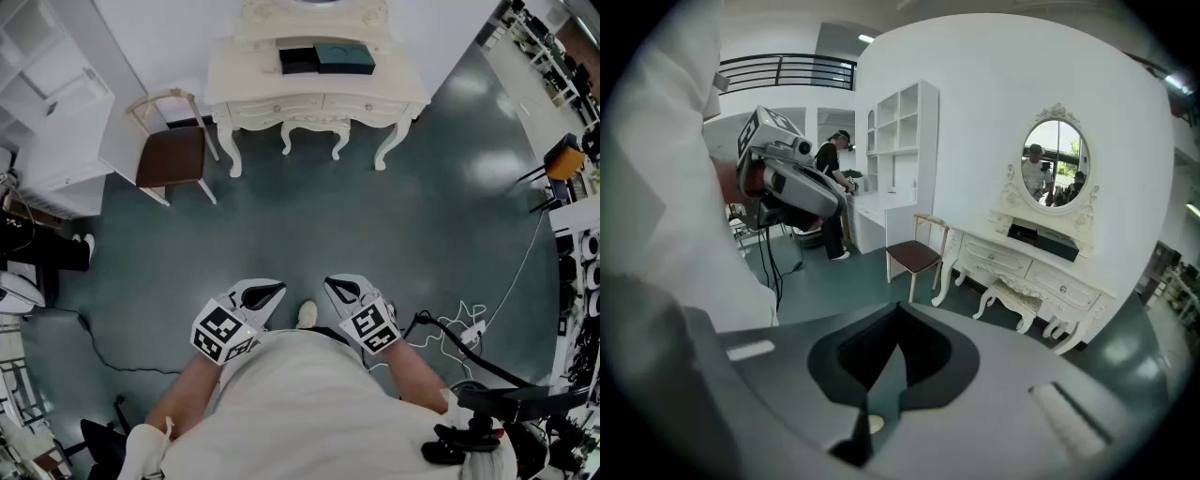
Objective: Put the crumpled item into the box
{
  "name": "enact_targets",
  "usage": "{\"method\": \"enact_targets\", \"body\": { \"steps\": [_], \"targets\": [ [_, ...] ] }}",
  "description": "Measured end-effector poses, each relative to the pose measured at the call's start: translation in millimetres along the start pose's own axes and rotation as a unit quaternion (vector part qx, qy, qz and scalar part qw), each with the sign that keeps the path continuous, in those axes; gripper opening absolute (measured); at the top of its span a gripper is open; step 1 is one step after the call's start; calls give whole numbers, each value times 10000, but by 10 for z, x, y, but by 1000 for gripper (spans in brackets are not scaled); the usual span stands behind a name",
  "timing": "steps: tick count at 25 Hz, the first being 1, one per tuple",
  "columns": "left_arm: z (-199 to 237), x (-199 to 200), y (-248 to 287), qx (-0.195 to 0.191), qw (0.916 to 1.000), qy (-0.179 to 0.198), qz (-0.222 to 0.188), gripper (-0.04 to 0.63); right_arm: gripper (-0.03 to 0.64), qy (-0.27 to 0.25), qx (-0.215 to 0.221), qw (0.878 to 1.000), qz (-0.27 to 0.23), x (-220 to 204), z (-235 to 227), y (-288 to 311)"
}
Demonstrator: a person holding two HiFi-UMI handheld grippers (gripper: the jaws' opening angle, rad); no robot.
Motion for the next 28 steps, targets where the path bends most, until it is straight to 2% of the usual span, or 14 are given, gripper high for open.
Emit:
{"method": "enact_targets", "body": {
  "steps": [7,13,19,23,28],
  "targets": [
    [-39,87,258,-12,9999,111,19,2,0,-31,-39,10000,-64,-85,-208,-90],
    [-81,175,630,3,10000,54,20,2,0,-31,-49,9999,-96,-182,-528,-220],
    [49,346,975,-224,9996,93,110,2,2,217,-106,9995,-215,-158,-867,-180],
    [374,504,1155,-371,9991,186,88,2,31,228,-204,9991,-293,34,-1169,22],
    [1199,658,1433,-558,9982,211,-66,2,45,163,-382,9989,-201,452,-1688,513]
  ]
}}
Point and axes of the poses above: the fingertips, and each gripper's own axes: y forward along the fingers, z to its left, x out of its top, the point moved 7 cm from there along -y, backward along the fingers, and after that the axes turned 10 degrees about y, right-handed, at the moved point
